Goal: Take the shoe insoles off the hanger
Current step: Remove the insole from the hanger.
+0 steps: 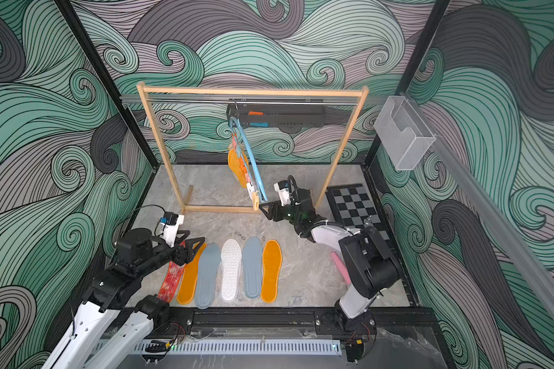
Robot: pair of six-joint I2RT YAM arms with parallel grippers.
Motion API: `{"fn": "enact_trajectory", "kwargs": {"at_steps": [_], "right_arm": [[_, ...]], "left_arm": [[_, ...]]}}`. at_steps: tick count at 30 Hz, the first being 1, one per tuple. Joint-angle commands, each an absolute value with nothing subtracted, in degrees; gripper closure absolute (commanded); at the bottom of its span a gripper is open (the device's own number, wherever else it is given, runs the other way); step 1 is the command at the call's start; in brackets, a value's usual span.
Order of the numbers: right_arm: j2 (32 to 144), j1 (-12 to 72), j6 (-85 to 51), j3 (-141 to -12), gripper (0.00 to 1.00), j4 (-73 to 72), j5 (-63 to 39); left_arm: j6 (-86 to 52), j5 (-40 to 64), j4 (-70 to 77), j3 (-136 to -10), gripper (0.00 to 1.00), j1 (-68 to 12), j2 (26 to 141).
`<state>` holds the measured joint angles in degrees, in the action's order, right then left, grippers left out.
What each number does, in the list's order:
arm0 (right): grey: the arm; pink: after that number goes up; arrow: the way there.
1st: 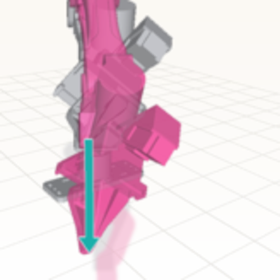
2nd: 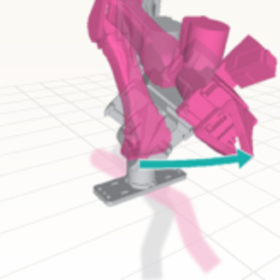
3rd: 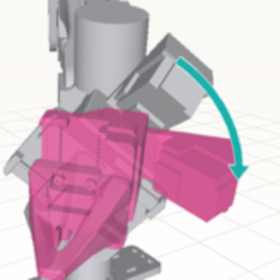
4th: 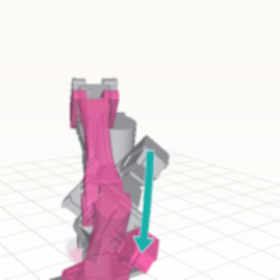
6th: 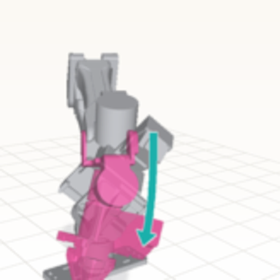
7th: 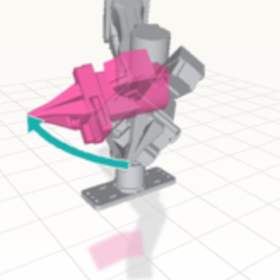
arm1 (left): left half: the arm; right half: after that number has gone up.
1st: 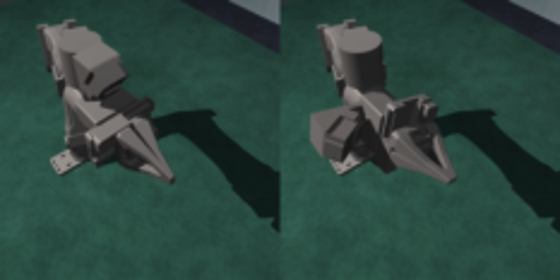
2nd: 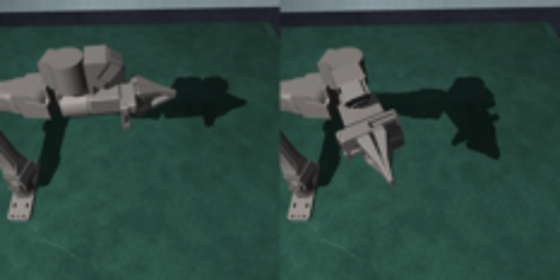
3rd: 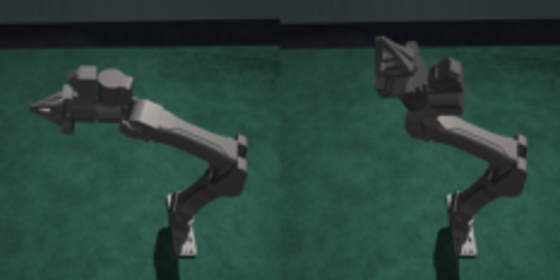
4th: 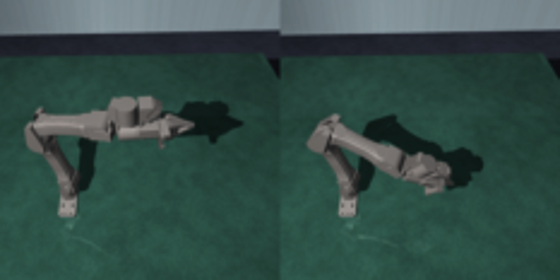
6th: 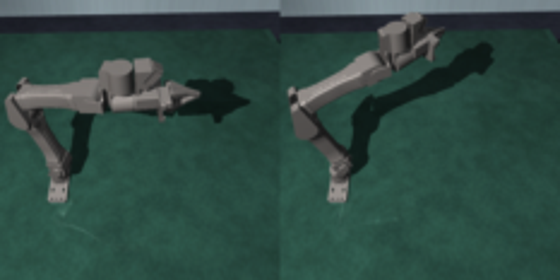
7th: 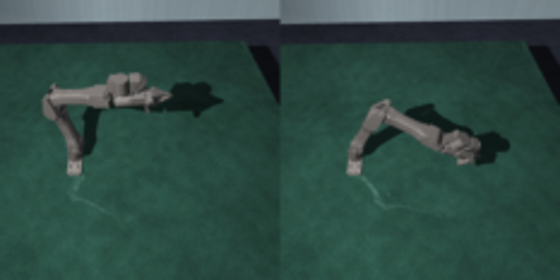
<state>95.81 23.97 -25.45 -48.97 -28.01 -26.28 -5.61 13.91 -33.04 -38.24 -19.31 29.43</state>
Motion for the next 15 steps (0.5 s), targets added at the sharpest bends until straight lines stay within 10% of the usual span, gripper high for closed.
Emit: {"fn": "enact_trajectory", "kwargs": {"at_steps": [1,15], "right_arm": [[98.7,23.0,-24.9,-53.7,0.37,-29.5,-31.1],[112.4,21.5,-20.1,-71.4,0.34,-36.3,-39.0]], "left_arm": [[-5.4,13.3,-33.6,-39.4,0.30,-19.7,29.5],[-5.2,13.2,-33.6,-39.3,0.30,-20.5,30.1]]}}
